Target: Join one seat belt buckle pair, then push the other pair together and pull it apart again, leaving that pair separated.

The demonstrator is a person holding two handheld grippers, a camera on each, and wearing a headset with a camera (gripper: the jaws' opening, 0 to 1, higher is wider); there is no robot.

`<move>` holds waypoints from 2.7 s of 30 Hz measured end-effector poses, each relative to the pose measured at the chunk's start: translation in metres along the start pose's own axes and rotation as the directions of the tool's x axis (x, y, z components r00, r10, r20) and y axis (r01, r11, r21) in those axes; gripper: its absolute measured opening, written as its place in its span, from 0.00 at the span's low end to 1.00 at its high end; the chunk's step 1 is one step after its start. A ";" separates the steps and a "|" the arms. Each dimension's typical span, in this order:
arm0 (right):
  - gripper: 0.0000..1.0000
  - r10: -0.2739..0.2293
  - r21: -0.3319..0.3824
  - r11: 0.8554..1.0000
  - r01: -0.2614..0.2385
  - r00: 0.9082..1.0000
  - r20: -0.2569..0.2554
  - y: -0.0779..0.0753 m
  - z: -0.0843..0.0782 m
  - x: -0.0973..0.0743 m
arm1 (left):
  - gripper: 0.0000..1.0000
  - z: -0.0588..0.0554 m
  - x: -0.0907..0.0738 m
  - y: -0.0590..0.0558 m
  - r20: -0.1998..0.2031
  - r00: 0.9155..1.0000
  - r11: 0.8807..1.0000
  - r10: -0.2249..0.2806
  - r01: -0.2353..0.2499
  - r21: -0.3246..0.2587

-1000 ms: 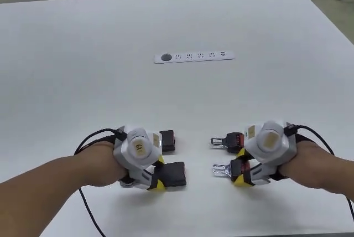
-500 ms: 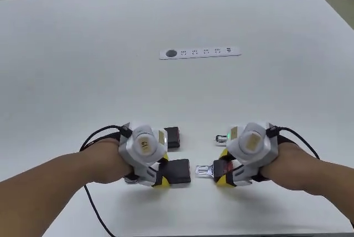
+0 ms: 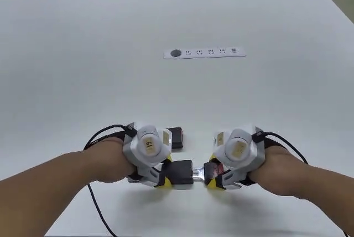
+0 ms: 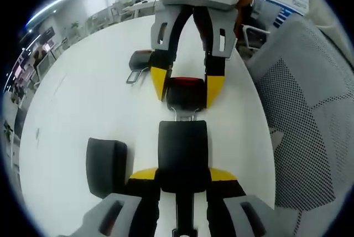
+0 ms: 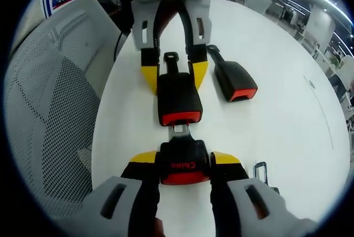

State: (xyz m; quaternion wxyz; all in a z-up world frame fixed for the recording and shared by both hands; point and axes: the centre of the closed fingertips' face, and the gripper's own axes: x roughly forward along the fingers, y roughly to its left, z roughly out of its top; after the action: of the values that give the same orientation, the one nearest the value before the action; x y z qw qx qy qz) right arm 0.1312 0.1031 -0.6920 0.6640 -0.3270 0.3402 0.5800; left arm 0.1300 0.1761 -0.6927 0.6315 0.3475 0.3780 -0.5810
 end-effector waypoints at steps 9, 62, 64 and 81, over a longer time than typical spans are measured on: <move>0.33 0.017 -0.010 1.000 -0.016 0.999 0.044 0.000 0.002 -0.002 | 0.32 0.003 0.000 -0.002 -0.009 1.000 0.999 -0.010 0.010 0.038; 0.32 -0.017 0.013 1.000 0.017 0.999 0.035 0.006 0.019 0.011 | 0.31 0.005 -0.001 -0.004 -0.003 1.000 0.998 -0.019 0.019 0.067; 0.32 -0.019 0.010 1.000 0.018 0.999 0.033 0.007 0.020 0.011 | 0.30 0.004 -0.001 -0.004 -0.003 1.000 0.998 -0.019 0.019 0.068; 0.32 -0.016 0.007 1.000 0.016 0.999 0.031 0.008 0.020 0.012 | 0.31 0.006 -0.001 -0.007 0.002 1.000 0.998 -0.015 0.015 0.056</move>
State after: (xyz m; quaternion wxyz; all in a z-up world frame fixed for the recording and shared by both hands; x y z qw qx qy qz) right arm 0.1262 0.1271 -0.6910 0.6751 -0.3183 0.3291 0.5785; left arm 0.1238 0.1713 -0.6887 0.6176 0.3616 0.3632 -0.5965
